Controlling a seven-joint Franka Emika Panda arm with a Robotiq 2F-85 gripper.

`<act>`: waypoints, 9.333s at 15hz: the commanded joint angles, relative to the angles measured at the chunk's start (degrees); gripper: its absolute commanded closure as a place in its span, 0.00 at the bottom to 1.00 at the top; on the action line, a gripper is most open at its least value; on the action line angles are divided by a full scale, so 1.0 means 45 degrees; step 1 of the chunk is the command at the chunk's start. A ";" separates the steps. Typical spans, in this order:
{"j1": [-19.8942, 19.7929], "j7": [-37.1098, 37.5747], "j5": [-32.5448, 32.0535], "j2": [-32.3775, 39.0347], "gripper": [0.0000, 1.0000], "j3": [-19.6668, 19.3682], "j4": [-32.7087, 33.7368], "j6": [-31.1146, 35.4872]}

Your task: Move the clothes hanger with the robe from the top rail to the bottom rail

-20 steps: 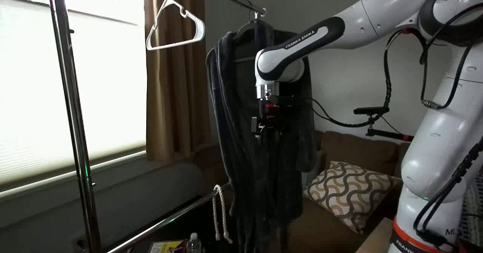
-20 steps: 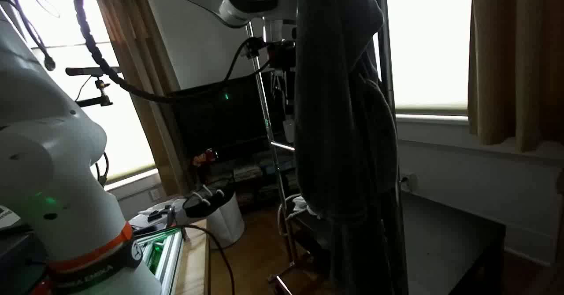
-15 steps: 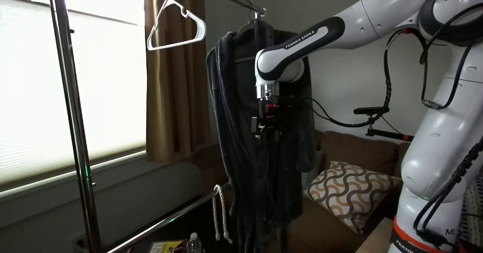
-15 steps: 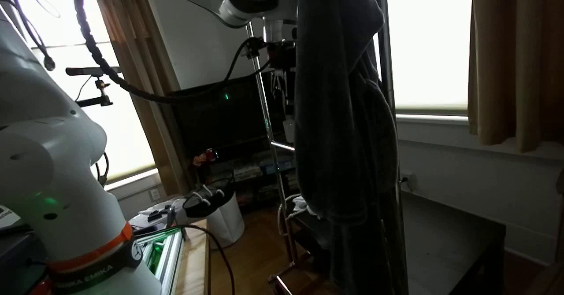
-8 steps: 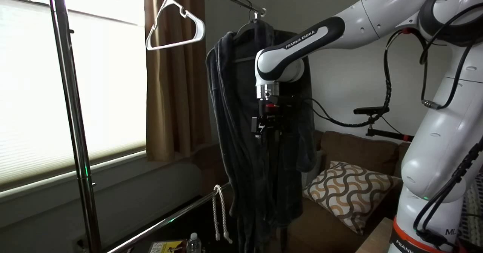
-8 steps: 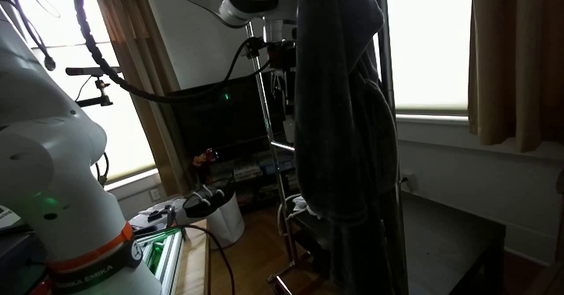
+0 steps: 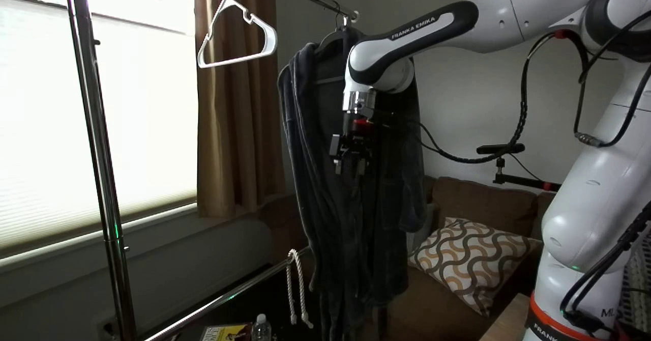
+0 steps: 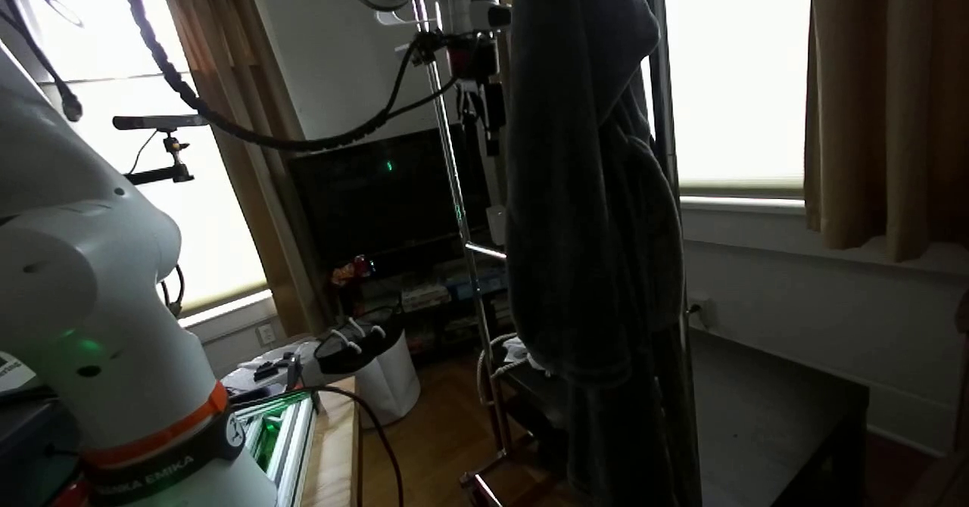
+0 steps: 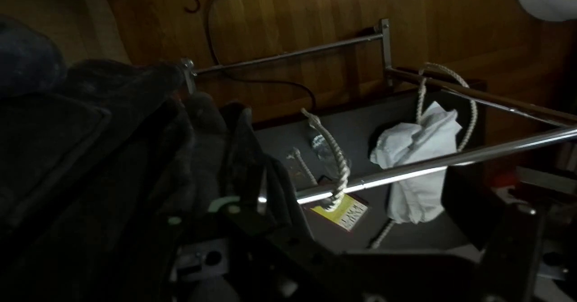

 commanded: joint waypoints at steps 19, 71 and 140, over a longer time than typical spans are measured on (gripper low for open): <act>0.0336 -0.3929 0.0802 -0.3242 0.00 -0.1930 0.3976 0.2610; -0.0151 -0.9300 0.0528 0.0066 0.00 -0.4330 0.8625 0.0993; 0.3509 -0.9340 0.4027 -0.4796 0.98 -0.2307 -0.4079 0.1738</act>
